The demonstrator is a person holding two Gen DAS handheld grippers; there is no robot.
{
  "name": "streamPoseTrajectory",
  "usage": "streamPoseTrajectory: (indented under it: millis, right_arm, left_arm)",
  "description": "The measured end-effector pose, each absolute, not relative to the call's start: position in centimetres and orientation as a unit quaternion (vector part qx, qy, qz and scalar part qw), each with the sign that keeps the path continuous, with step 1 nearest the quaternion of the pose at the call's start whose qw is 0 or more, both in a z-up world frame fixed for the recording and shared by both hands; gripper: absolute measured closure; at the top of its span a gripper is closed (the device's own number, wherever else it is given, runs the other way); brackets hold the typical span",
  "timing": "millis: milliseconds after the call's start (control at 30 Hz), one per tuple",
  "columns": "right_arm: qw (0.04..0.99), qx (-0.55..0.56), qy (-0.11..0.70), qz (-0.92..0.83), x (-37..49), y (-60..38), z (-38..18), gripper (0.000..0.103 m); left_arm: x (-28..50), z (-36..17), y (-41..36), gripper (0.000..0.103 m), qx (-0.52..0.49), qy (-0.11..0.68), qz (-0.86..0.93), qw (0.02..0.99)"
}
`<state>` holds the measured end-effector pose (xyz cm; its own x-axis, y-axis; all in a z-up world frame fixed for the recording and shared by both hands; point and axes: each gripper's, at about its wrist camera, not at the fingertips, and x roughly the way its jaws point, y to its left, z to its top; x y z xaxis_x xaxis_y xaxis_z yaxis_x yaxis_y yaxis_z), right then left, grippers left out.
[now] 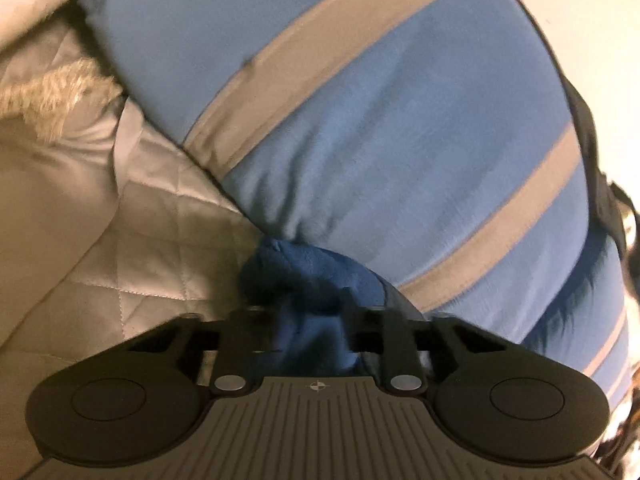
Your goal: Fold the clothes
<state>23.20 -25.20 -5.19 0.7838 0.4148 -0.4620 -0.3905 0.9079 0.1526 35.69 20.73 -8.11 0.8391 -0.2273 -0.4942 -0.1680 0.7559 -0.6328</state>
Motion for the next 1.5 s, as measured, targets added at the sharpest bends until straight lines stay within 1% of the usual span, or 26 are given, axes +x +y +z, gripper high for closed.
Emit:
streamPoseTrajectory:
  millis: [100,233,367,467,567,633,733,867,900,1000,1067,1100,1133,1200,1233,1300,1500]
  right_arm:
    - [0.945,0.018,0.246,0.215,23.0,-25.1,-5.2,0.0]
    - [0.947,0.016,0.243,0.211,23.0,-25.1,-5.2,0.0]
    - [0.944,0.054,0.252,0.207,23.6,-26.2,-5.2,0.0]
    - [0.94,0.104,0.258,0.198,24.2,-27.7,-5.1,0.0]
    - [0.945,0.127,0.252,0.166,24.6,-28.8,-5.0,0.0]
    - [0.946,0.142,0.251,0.146,24.7,-29.6,-4.9,0.0]
    - [0.944,0.172,0.254,0.121,25.0,-30.9,-5.1,0.0]
    - [0.922,0.229,0.286,0.125,25.8,-32.1,-6.1,0.0]
    - [0.918,0.238,0.292,0.123,25.9,-32.3,-6.3,0.0]
    - [0.918,0.246,0.289,0.117,25.9,-32.8,-6.3,0.0]
    - [0.917,0.252,0.287,0.117,25.8,-33.1,-6.3,0.0]
    - [0.916,0.256,0.287,0.117,25.8,-33.2,-6.3,0.0]
    - [0.915,0.258,0.288,0.116,25.8,-33.3,-6.3,0.0]
    - [0.914,0.261,0.289,0.115,25.8,-33.4,-6.4,0.0]
    - [0.913,0.263,0.291,0.114,25.8,-33.5,-6.4,0.0]
    - [0.912,0.264,0.292,0.113,25.9,-33.5,-6.5,0.0]
    - [0.917,0.251,0.289,0.109,25.9,-33.3,-6.3,0.0]
  left_arm:
    - [34.4,-6.3,20.0,0.094,-0.331,0.275,-0.028,0.902]
    - [33.1,-2.9,18.0,0.095,-0.281,0.264,-0.059,0.921]
    - [31.7,1.4,14.4,0.096,-0.207,0.247,-0.088,0.943]
    - [29.8,4.7,10.2,0.096,-0.131,0.23,-0.132,0.955]
    - [25.8,7.0,4.2,0.096,0.003,0.21,-0.187,0.96]
    - [22.5,6.5,-0.1,0.096,0.104,0.209,-0.231,0.944]
    - [18.9,3.2,-4.5,0.096,0.209,0.236,-0.263,0.912]
    - [17.9,-2.6,-6.6,0.095,0.256,0.306,-0.266,0.878]
    - [17.4,-3.7,-7.1,0.093,0.28,0.312,-0.264,0.868]
    - [16.1,-5.5,-8.1,0.091,0.342,0.311,-0.265,0.846]
    - [15.2,-5.9,-8.4,0.077,0.38,0.296,-0.269,0.834]
    - [14.8,-6.1,-8.5,0.062,0.398,0.288,-0.271,0.828]
    - [14.4,-6.3,-8.7,0.052,0.416,0.28,-0.273,0.821]
    - [13.5,-6.7,-9.0,0.043,0.452,0.263,-0.276,0.806]
    - [13.1,-7.1,-9.2,0.041,0.474,0.254,-0.277,0.796]
    - [12.4,-8.0,-10.0,0.04,0.522,0.235,-0.28,0.77]
    - [11.5,-10.9,-11.7,0.04,0.618,0.185,-0.292,0.706]
